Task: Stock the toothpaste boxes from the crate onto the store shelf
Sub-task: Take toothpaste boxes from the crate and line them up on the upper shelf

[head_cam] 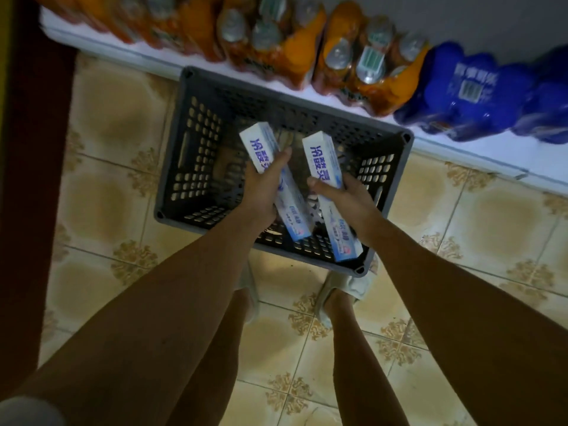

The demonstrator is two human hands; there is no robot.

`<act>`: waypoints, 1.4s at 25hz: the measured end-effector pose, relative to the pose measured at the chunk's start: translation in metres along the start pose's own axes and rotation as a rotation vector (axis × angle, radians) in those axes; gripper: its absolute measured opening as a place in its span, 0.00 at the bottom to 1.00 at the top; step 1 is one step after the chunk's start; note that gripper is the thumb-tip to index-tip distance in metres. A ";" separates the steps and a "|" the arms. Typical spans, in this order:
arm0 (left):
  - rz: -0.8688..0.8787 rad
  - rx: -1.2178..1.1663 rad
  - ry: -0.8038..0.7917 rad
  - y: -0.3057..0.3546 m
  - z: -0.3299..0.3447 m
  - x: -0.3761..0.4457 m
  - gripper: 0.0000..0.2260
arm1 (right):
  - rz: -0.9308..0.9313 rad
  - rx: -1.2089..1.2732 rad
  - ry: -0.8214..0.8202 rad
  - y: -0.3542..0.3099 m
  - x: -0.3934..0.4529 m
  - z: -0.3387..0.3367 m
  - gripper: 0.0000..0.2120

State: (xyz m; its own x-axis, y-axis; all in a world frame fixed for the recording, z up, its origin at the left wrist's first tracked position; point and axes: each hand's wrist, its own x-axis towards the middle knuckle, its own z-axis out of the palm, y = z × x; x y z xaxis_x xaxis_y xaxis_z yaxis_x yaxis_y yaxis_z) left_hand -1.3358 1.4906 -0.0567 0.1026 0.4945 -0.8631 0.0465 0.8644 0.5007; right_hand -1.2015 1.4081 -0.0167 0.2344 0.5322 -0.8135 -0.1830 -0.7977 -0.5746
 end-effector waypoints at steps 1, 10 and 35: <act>-0.019 -0.038 0.005 0.011 0.002 -0.014 0.26 | -0.015 -0.045 -0.006 -0.014 -0.015 0.000 0.16; -0.010 -0.373 0.107 0.129 -0.016 -0.208 0.27 | -0.096 -0.009 0.049 -0.128 -0.191 -0.005 0.21; 0.484 1.503 -0.367 0.386 -0.017 -0.583 0.25 | -0.703 -0.266 -0.008 -0.364 -0.523 -0.118 0.20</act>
State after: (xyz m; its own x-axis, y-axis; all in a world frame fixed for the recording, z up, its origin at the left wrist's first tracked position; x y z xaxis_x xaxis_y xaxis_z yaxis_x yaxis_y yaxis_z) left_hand -1.3943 1.5381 0.6384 0.6049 0.4413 -0.6628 0.7963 -0.3321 0.5056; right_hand -1.1448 1.3868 0.6290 0.2037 0.9429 -0.2636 0.2444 -0.3097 -0.9189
